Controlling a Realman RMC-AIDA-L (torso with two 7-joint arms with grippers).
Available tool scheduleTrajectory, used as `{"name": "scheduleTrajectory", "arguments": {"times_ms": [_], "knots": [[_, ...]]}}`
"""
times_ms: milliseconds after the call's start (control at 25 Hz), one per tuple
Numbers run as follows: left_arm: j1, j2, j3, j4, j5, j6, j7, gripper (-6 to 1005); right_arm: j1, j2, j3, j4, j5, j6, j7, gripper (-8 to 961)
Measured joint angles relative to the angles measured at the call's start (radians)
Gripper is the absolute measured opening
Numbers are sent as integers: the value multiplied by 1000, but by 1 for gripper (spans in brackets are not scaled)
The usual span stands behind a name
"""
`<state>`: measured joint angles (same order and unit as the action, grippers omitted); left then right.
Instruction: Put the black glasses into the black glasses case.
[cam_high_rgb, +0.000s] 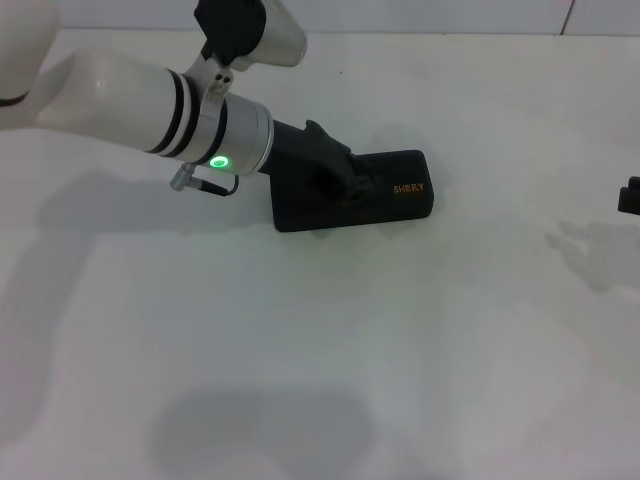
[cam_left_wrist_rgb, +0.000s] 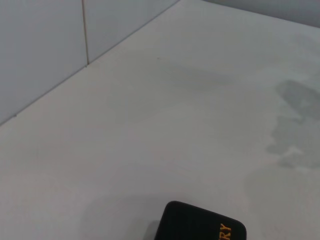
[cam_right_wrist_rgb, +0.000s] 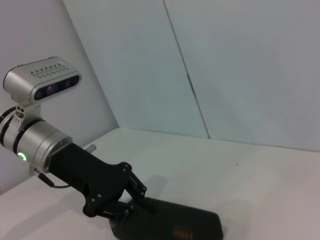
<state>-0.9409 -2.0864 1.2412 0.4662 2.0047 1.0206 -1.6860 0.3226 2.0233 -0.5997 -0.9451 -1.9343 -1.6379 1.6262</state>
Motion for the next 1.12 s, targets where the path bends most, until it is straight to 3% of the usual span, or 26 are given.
{"name": "scheduleTrajectory", "arguments": {"times_ms": [320,400,560,720,920,1040,1120], "knots": [[10,-1,-1,33,-12,40,1,191,-11,0,5,-2,3,-18,0,229],[49,-3,-1,157,-71,140,-3,191,-20,-3,14,-8,8,-42,0,233],[212,3,-23,431,-223,333,-7,191,-13,-6,14,-11,28,-90,0,241],[339,13,-110,563,-315,457,94,261,-5,-1,-7,19,144,-161,-75,248],[410,41,-260,502,-390,623,230,349,21,3,-195,87,340,-195,-270,258],[421,70,-329,399,-408,718,270,454,50,3,-332,101,419,-147,-315,394],[422,102,-340,333,-397,767,259,541,63,4,-380,103,442,-126,-330,485]]}}
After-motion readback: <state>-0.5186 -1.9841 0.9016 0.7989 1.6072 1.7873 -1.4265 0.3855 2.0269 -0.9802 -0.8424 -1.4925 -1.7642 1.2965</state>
